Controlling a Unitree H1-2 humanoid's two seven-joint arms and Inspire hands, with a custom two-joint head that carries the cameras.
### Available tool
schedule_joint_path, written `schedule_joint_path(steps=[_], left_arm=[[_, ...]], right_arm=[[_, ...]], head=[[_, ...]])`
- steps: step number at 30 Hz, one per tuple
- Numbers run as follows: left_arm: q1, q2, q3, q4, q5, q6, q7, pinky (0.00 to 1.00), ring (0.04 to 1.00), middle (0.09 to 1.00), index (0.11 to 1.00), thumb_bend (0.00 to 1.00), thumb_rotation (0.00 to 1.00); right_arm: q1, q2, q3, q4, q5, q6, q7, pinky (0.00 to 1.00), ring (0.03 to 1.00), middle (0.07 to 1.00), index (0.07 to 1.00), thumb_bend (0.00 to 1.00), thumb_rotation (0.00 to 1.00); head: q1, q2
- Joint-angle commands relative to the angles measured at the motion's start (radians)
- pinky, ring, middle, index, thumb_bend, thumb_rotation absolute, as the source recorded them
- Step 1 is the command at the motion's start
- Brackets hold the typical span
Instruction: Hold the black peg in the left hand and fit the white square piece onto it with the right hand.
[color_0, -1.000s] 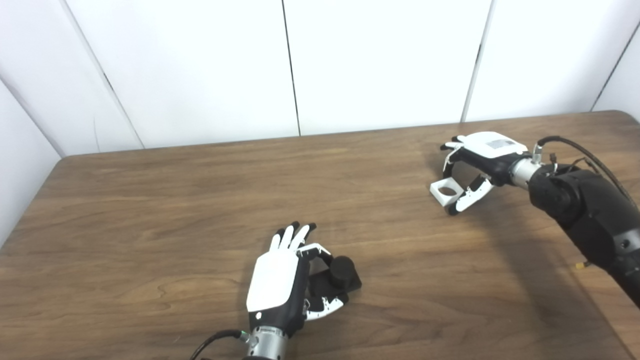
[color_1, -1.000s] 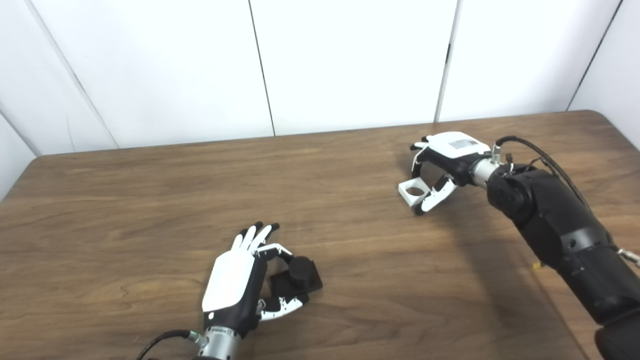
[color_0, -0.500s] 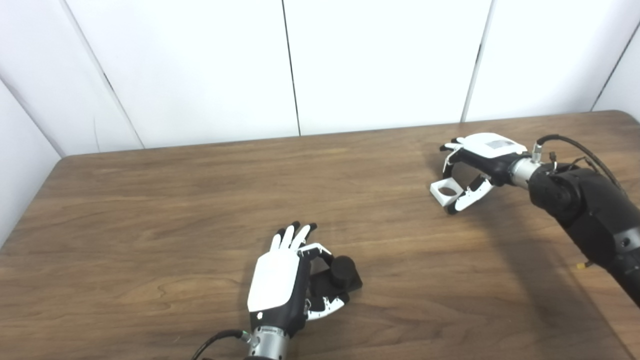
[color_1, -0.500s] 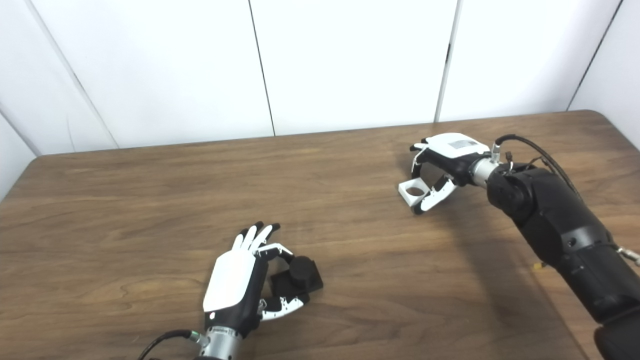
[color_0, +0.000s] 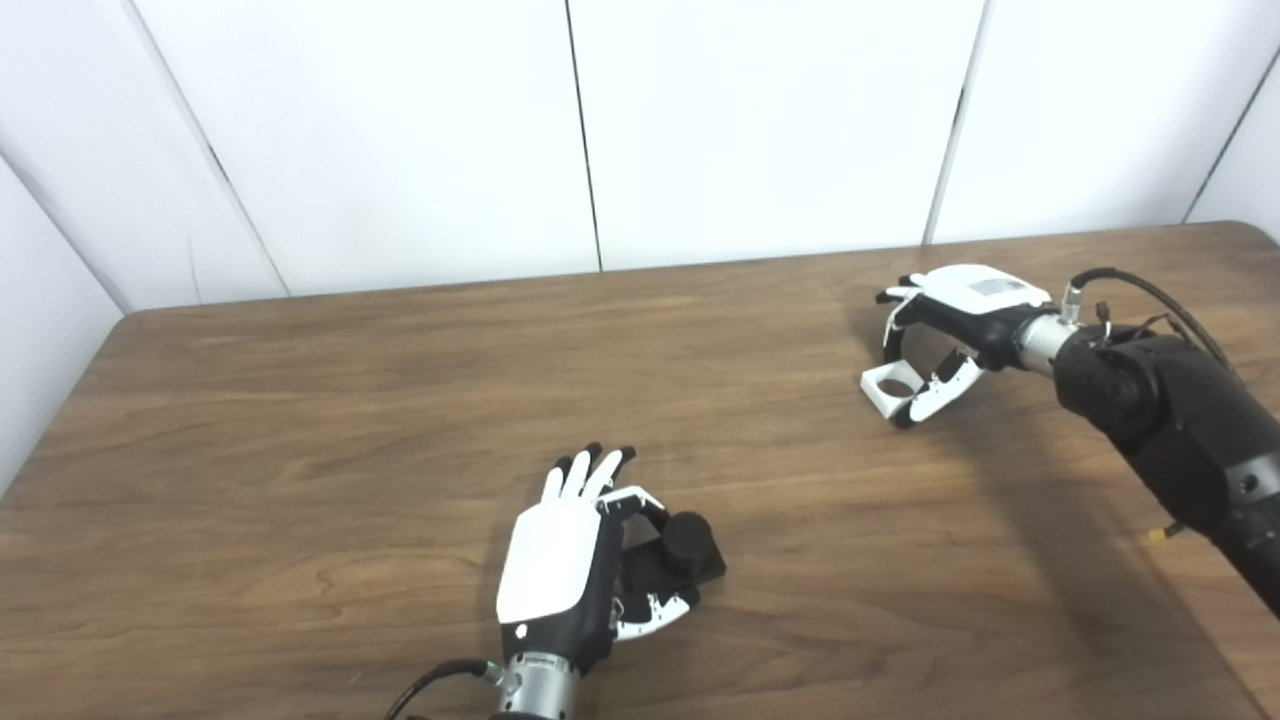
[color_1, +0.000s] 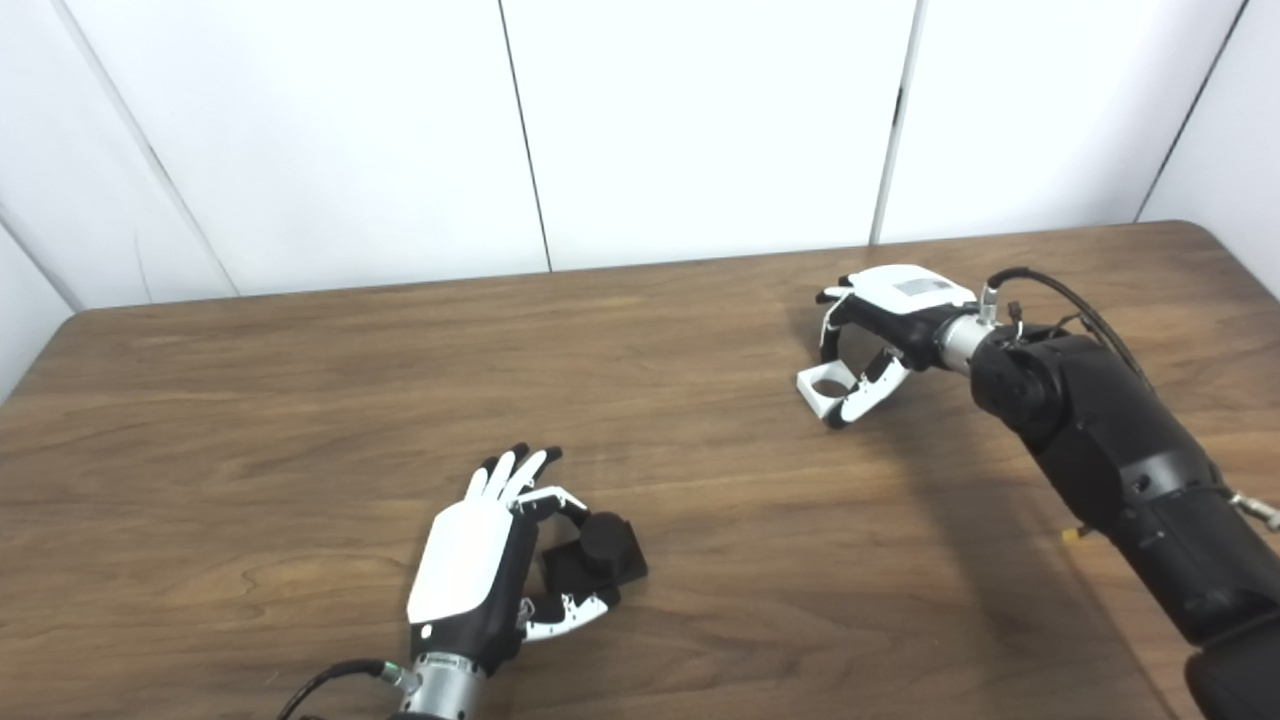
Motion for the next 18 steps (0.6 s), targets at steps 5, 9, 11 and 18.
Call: schedule_joint_path(steps=[5, 9, 11, 18], left_arm=[[0.017, -0.012, -0.009, 0.009, 0.019, 0.012, -0.024, 1.00, 0.988, 0.934, 0.494, 0.51, 0.08], [0.017, -0.012, -0.009, 0.010, 0.018, 0.010, -0.022, 1.00, 0.985, 0.933, 0.494, 0.51, 0.08], [0.017, -0.012, -0.009, 0.012, 0.019, 0.008, -0.017, 1.00, 0.982, 0.932, 0.494, 0.51, 0.08], [0.016, -0.015, -0.008, 0.016, 0.020, 0.011, -0.015, 1.00, 0.982, 0.931, 0.494, 0.51, 0.08]], right_arm=[[-0.005, -0.002, 0.010, 0.004, -0.022, 0.019, 0.020, 0.99, 1.000, 0.935, 0.489, 0.52, 0.15], [-0.002, -0.001, 0.008, 0.008, -0.019, 0.017, 0.015, 0.99, 1.000, 0.934, 0.489, 0.52, 0.15], [-0.001, -0.002, 0.008, 0.007, -0.017, 0.016, 0.016, 0.99, 1.000, 0.935, 0.490, 0.52, 0.15], [0.000, -0.004, 0.006, 0.010, -0.017, 0.010, 0.009, 0.99, 1.000, 0.934, 0.489, 0.52, 0.15]], head=[[0.000, 0.002], [-0.001, 0.003], [-0.001, 0.003], [-0.001, 0.001]])
